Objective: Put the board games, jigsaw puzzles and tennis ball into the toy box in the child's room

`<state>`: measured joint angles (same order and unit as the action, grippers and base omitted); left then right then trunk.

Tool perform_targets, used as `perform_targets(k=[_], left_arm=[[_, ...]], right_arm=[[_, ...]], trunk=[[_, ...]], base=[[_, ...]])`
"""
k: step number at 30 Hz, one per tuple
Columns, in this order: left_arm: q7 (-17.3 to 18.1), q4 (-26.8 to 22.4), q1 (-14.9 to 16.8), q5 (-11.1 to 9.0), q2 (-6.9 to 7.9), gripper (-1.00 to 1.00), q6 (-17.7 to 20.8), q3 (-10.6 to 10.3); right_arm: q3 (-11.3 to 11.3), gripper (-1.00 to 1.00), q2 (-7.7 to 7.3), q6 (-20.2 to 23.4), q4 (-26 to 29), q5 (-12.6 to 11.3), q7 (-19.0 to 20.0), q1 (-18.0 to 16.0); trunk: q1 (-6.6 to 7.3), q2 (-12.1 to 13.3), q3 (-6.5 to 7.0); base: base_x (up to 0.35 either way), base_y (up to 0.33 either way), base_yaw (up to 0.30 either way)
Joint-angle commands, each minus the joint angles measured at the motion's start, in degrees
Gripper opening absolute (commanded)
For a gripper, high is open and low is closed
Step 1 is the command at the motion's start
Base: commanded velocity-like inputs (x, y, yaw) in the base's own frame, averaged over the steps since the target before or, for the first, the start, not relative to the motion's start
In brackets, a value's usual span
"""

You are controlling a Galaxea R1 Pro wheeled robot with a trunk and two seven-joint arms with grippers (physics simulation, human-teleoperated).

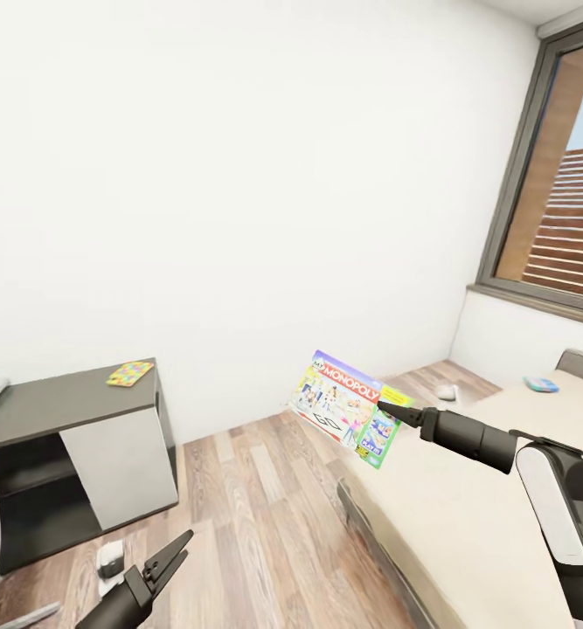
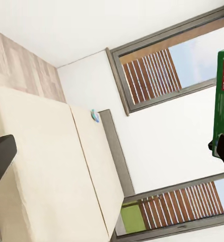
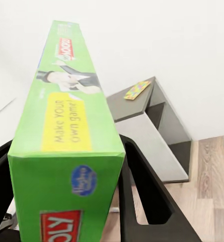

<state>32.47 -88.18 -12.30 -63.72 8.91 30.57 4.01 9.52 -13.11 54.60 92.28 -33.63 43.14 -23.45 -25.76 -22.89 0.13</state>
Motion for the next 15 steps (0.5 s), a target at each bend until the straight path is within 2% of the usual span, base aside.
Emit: perform_targets(k=[1,15], left_arm=[[-0.1,0.0,0.0,-0.5,-0.01,1.00,0.5,0.0],[-0.1,0.0,0.1,-0.4,-0.03,1.00,0.5,0.0]], right_arm=[[0.1,-1.00,-0.01,0.3,0.0,-0.2,0.3,0.0],[0.1,-1.00,-0.16,0.3,0.0,-0.2,0.3,0.0]], trunk=[[-0.02,0.0,0.00],[-0.02,0.0,-0.22]], base=[[0.000,0.000,0.288],[0.000,0.000,0.289]])
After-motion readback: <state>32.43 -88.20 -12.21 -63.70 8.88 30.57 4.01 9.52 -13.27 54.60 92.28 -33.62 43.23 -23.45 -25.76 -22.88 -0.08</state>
